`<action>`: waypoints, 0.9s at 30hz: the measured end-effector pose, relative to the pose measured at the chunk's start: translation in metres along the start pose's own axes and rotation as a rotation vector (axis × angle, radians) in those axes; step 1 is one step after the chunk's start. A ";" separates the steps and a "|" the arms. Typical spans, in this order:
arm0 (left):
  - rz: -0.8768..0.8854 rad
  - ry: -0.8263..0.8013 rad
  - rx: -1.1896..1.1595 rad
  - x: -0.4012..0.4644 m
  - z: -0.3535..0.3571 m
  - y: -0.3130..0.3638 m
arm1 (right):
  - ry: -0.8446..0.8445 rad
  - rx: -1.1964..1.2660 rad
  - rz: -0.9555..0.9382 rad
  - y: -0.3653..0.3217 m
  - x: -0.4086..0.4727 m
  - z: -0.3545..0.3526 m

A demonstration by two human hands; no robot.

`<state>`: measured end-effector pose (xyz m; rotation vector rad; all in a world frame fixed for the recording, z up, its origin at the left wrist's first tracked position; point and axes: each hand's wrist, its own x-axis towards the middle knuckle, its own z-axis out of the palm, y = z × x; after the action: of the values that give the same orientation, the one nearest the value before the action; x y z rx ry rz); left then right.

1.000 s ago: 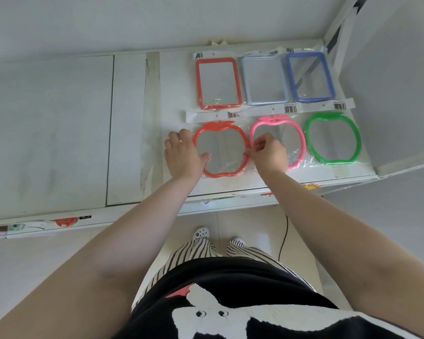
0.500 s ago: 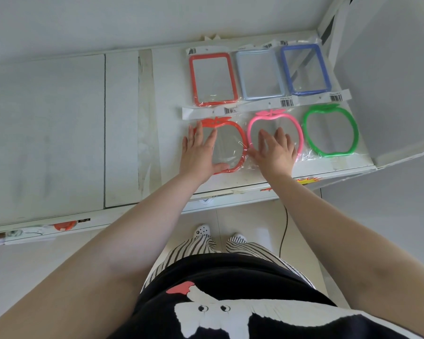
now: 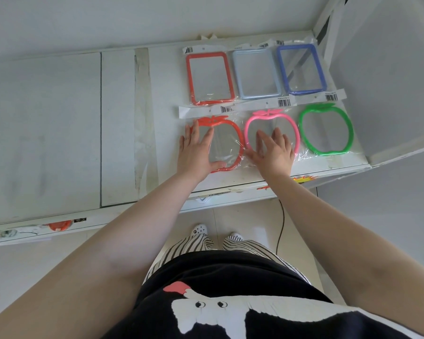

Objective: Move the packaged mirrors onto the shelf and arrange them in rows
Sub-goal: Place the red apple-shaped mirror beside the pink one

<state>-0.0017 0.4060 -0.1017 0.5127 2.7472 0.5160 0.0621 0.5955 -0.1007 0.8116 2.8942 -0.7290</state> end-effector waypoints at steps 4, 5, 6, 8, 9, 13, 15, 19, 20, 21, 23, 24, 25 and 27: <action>0.005 0.001 0.004 0.000 -0.001 0.001 | 0.000 0.011 -0.003 0.000 -0.001 0.000; 0.005 0.001 0.004 0.000 -0.001 0.001 | 0.001 0.013 -0.003 0.000 -0.001 0.000; 0.005 0.000 0.002 0.000 -0.001 0.001 | 0.001 0.014 -0.002 0.000 -0.001 0.000; 0.002 -0.004 0.001 -0.001 -0.001 0.001 | 0.002 0.011 0.002 0.000 -0.001 0.000; 0.002 -0.005 0.004 -0.001 -0.001 0.002 | 0.001 0.012 0.003 -0.001 0.000 0.000; 0.008 -0.005 0.014 -0.002 -0.002 0.001 | 0.001 0.004 0.005 -0.001 0.000 0.000; 0.009 -0.003 0.027 -0.002 -0.003 0.002 | -0.001 -0.006 0.009 0.000 0.002 0.001; 0.013 0.022 0.034 -0.002 -0.002 0.002 | 0.024 0.010 0.020 -0.002 0.003 0.001; 0.019 0.041 0.034 -0.002 -0.003 0.001 | 0.035 0.017 0.022 -0.004 0.001 0.000; 0.030 0.064 0.036 -0.003 -0.003 0.000 | 0.044 0.025 0.026 -0.006 -0.001 0.000; 0.058 0.117 0.029 -0.004 -0.005 -0.002 | 0.064 0.026 0.034 -0.012 -0.005 -0.001; 0.071 0.141 0.016 -0.004 -0.006 -0.004 | 0.072 0.027 0.031 -0.015 -0.007 -0.001; 0.083 0.161 0.004 -0.006 -0.008 -0.005 | 0.073 0.037 0.021 -0.017 -0.009 -0.001; 0.096 0.193 -0.001 -0.010 -0.012 -0.007 | 0.063 0.089 -0.021 -0.022 -0.014 -0.003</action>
<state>0.0012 0.3929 -0.0919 0.6269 2.9153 0.6202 0.0636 0.5734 -0.0865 0.8288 2.9489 -0.8546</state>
